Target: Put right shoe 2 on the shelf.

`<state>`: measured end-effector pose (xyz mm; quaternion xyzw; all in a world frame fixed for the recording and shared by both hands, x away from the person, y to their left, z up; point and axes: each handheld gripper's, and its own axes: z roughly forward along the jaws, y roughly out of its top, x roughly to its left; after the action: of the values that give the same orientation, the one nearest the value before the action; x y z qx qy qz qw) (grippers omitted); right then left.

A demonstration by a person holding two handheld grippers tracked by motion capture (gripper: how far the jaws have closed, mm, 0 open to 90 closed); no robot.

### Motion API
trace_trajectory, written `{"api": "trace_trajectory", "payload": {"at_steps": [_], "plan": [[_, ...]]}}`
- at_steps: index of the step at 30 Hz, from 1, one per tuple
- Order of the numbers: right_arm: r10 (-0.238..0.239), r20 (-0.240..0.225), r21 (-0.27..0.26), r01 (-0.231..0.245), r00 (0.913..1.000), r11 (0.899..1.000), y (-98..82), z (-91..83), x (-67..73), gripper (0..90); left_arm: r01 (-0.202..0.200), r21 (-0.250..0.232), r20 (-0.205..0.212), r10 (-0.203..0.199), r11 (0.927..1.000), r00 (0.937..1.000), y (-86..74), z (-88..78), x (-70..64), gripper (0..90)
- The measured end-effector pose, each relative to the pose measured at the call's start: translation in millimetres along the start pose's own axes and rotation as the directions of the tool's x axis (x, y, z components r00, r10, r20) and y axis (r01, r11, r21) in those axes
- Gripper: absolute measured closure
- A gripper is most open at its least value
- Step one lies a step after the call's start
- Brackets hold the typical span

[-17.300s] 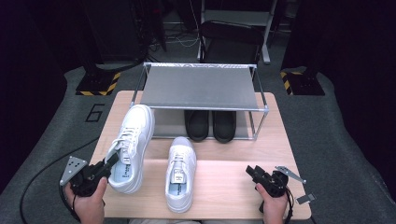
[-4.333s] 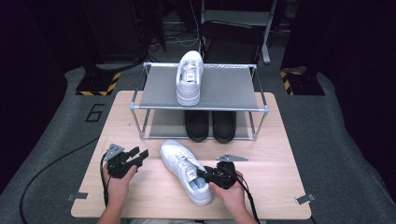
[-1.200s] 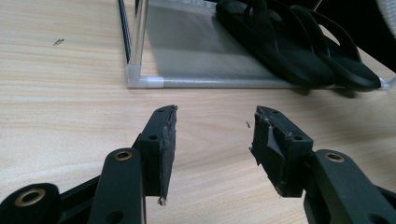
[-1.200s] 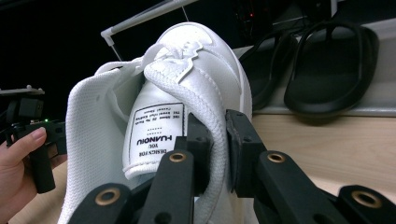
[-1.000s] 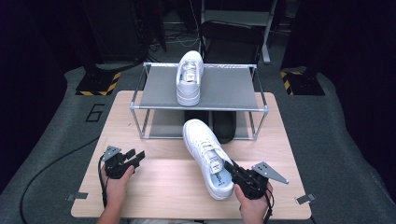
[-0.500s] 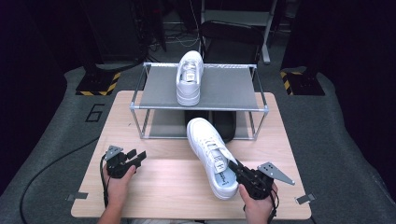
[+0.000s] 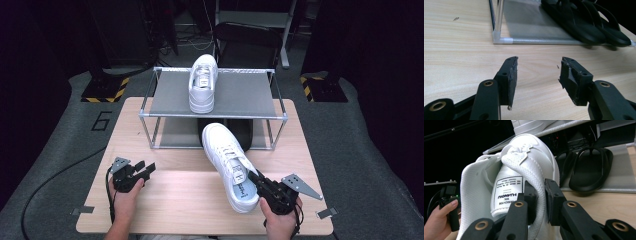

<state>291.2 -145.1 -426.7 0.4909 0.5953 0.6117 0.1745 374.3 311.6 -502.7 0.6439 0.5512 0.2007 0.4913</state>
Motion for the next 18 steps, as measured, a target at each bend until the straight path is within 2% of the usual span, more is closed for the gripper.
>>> {"api": "trace_trajectory", "payload": {"at_steps": [4,7,12,18], "plan": [[0.004,-0.002,-0.006,-0.004,1.0000,1.000,5.7,-4.1,-0.4,80.5,0.005,-0.009,-0.002,-0.005,0.9999,1.0000,-0.4,0.9,0.2,47.7],[0.003,0.002,-0.013,-0.003,1.0000,1.000,11.1,-7.5,-1.3,80.5,-0.011,0.008,-0.003,0.011,0.9999,0.9999,-0.2,-1.0,1.3,47.7],[-0.005,0.019,-0.020,0.005,0.9998,1.000,17.3,-10.9,-3.6,80.5,-0.011,0.019,0.002,0.011,0.9998,0.9999,-0.6,-1.7,0.7,47.8],[0.008,0.038,-0.042,-0.006,0.9992,0.999,26.1,-12.0,-6.6,80.5,-0.018,0.015,0.003,0.018,0.9997,0.9998,-0.7,-1.2,1.2,47.8]]}}
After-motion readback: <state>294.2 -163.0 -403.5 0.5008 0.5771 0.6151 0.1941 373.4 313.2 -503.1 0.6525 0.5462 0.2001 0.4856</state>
